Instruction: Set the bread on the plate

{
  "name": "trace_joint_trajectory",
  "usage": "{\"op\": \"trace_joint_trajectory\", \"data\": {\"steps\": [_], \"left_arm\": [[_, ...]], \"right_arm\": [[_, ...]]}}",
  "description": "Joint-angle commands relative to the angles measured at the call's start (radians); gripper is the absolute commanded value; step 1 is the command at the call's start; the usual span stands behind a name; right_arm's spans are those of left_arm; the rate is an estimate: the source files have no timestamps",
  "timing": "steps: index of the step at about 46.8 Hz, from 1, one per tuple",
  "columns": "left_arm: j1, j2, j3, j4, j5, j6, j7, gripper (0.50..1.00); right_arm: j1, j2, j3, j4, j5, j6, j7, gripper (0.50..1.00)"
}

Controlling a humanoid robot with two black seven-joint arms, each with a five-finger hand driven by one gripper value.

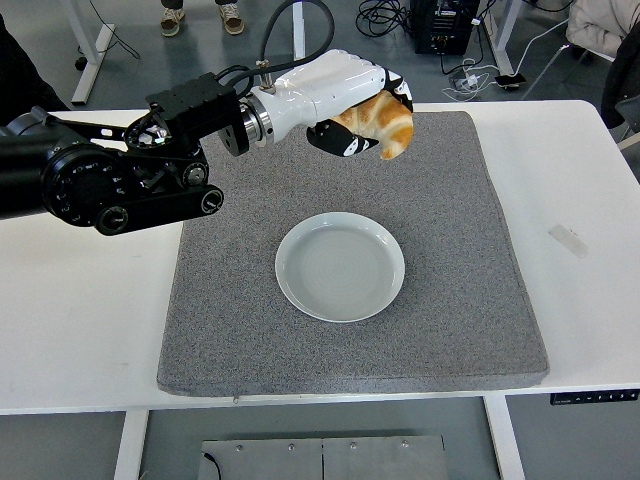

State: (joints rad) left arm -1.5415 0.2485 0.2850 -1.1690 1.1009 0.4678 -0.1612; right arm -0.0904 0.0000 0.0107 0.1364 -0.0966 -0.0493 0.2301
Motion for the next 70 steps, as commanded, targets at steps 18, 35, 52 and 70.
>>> {"op": "trace_joint_trajectory", "data": {"steps": [18, 35, 52, 70], "left_arm": [[0.050, -0.021, 0.016, -0.009, 0.039, 0.000, -0.004, 0.500], [0.067, -0.031, 0.103, -0.011, 0.039, 0.000, -0.035, 0.500], [0.098, -0.041, 0.184, -0.001, 0.040, 0.003, -0.040, 0.500], [0.173, -0.104, 0.187, 0.077, 0.040, 0.014, -0.043, 0.500]], "right_arm": [[0.000, 0.000, 0.000, 0.000, 0.000, 0.000, 0.000, 1.000], [0.000, 0.000, 0.000, 0.000, 0.000, 0.000, 0.000, 1.000], [0.000, 0.000, 0.000, 0.000, 0.000, 0.000, 0.000, 1.000], [-0.002, 0.000, 0.000, 0.000, 0.000, 0.000, 0.000, 1.000]]}}
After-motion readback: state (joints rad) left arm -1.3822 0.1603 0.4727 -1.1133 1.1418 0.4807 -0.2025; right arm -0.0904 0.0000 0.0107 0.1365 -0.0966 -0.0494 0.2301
